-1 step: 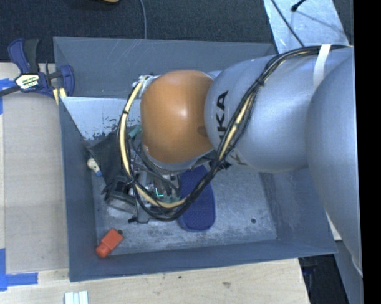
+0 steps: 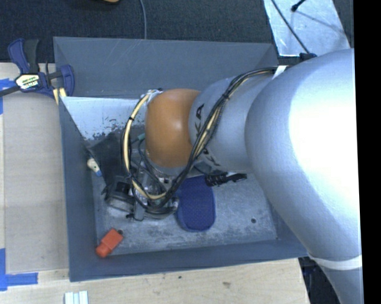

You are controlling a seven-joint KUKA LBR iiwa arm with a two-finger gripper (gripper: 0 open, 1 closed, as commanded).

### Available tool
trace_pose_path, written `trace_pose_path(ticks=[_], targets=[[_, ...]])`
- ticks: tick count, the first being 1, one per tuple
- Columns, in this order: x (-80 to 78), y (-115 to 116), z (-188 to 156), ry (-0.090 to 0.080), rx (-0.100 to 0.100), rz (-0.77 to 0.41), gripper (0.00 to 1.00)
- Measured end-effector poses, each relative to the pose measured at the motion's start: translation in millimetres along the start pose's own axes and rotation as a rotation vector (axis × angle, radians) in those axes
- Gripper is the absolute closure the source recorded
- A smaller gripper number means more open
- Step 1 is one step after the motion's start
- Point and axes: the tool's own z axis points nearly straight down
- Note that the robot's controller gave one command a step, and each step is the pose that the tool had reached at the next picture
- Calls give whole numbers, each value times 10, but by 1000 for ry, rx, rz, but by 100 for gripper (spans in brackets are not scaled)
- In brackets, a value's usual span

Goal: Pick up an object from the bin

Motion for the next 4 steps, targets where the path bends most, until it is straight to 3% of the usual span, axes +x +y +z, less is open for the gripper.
trace_pose_path(ticks=[1,2,4], targets=[[-2,0,-9,1,-1,-1,0],[184,-9,-20,-9,-2,156,0],[170,-15,-23,-12,-3,157,0]])
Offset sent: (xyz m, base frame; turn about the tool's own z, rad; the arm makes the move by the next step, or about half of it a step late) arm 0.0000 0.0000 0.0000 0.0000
